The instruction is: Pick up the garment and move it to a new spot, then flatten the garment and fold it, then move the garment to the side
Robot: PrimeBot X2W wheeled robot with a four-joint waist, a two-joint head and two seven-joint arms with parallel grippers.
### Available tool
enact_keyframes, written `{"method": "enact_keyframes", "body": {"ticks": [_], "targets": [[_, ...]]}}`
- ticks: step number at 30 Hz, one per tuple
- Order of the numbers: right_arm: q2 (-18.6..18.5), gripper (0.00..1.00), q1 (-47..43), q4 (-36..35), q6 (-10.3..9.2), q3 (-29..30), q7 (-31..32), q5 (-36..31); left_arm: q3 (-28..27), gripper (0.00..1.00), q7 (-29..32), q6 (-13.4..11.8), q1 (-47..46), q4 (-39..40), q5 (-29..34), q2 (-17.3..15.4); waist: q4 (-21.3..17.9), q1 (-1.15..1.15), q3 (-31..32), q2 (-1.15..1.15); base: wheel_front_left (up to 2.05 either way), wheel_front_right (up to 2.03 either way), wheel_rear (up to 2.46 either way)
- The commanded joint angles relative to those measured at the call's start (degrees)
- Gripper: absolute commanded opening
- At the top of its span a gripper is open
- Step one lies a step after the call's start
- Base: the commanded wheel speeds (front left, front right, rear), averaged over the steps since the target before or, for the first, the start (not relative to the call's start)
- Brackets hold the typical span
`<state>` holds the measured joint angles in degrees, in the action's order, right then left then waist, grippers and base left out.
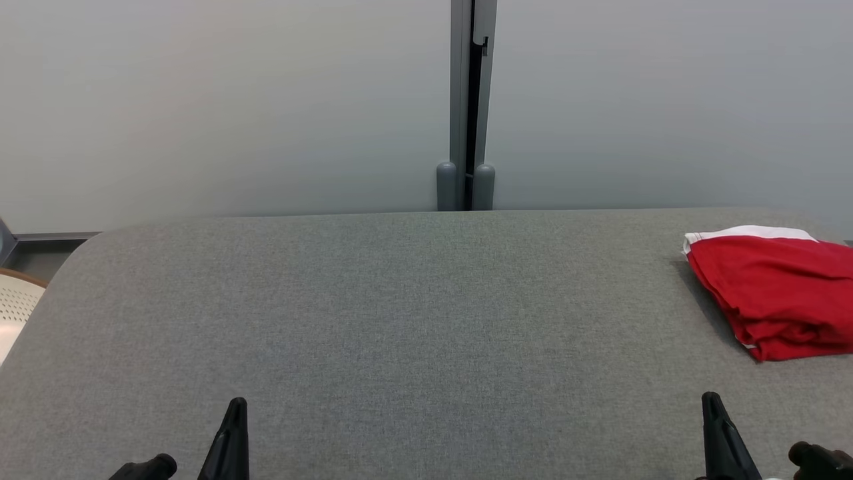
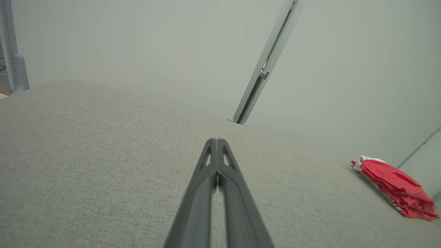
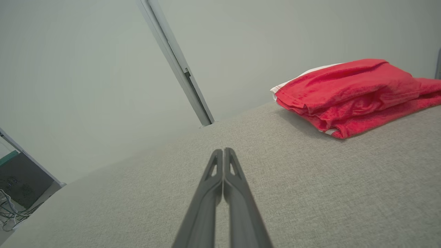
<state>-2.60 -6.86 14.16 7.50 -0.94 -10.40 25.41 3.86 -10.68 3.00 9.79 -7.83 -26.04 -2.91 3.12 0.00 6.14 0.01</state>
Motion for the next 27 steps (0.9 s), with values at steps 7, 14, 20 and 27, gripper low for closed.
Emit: {"method": "enact_keyframes", "body": {"ticks": [7, 14, 20, 27], "targets": [[-0.3, 0.00, 2.9, -0.7, 0.00, 1.0, 2.1, 8.1, -1.2, 0.00, 1.7, 0.8, -3.5, -0.1, -8.4, -0.6, -0.2, 0.00, -0.4, -0.01, 0.00, 0.00, 0.00], [-0.3, 0.00, 4.0, -0.7, 0.00, 1.6, 3.7, 14.4, -1.9, 0.00, 3.1, 1.2, -4.9, -0.7, -14.7, -0.7, -0.4, 0.00, -0.8, -0.01, 0.00, 0.00, 0.00], [-0.3, 0.00, 4.9, -0.7, 0.00, 2.2, 4.9, 19.3, -2.5, 0.00, 4.3, 1.5, -6.0, -1.1, -19.8, -0.8, -0.6, 0.00, -1.2, -0.01, 0.00, 0.00, 0.00], [-0.3, 0.00, 5.8, -0.6, 0.00, 2.7, 6.1, 24.0, -3.1, 0.00, 5.4, 1.8, -7.0, -1.6, -24.4, -0.9, -0.8, 0.00, -1.6, -0.01, 0.00, 0.00, 0.00]]}}
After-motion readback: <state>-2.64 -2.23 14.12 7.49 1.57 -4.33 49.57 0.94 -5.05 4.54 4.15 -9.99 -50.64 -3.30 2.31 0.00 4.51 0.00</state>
